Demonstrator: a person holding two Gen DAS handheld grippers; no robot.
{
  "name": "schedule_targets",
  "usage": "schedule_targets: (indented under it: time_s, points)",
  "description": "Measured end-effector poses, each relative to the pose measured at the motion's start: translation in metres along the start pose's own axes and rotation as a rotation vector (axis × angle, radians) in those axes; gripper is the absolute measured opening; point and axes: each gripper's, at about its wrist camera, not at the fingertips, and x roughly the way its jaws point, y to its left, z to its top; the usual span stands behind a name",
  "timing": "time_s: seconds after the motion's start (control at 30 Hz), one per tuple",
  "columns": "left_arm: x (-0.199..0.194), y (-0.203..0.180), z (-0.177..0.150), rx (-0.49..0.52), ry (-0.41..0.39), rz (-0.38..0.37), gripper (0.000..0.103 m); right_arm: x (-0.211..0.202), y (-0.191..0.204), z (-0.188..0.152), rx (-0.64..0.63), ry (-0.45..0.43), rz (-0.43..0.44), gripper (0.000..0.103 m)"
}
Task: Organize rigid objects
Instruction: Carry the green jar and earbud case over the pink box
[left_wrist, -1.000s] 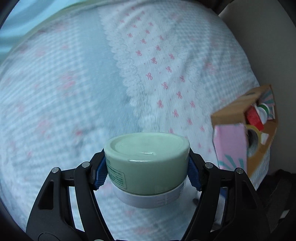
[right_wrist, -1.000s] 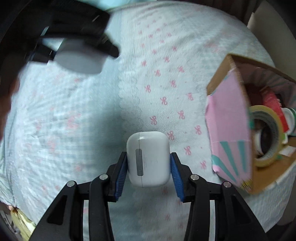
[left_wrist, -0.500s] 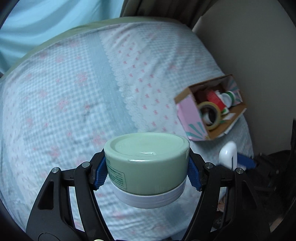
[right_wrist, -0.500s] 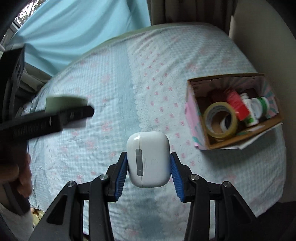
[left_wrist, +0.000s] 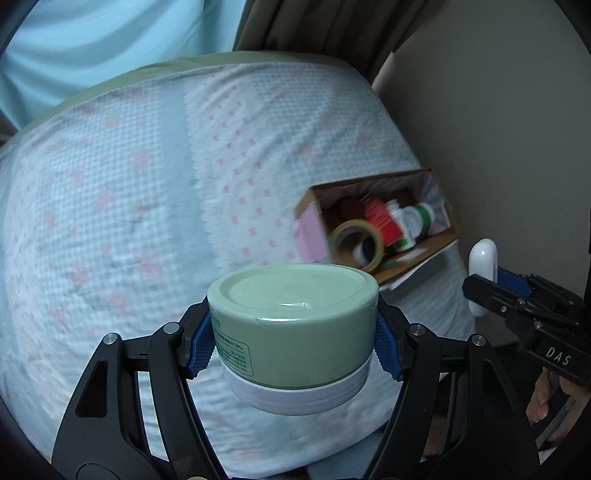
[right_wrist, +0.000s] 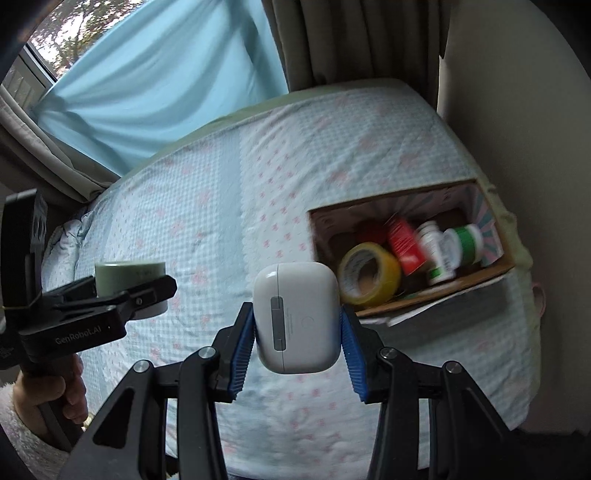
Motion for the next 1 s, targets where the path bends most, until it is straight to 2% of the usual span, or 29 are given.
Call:
schedule_targets:
  time_s: [0.3, 0.57, 0.83, 1.0]
  points:
    - [0.058, -0.081, 0.02, -0.068, 0.036, 0.015, 0.068, 0.012, -0.101, 0.047, -0.072, 0.034, -0.018, 0.041]
    - [0.127, -0.126, 0.043, -0.064, 0.108, 0.008, 0.068, 0.061, -0.169, 0.083, -0.083, 0.107, -0.034, 0.041]
    - [0.193, -0.172, 0.063, 0.017, 0.204, 0.009, 0.068, 0.128, -0.217, 0.109, -0.08, 0.195, -0.031, 0.041]
    - [0.235, -0.2, 0.058, 0.103, 0.27, 0.031, 0.068, 0.177, -0.236, 0.118, -0.092, 0.258, -0.024, 0.041]
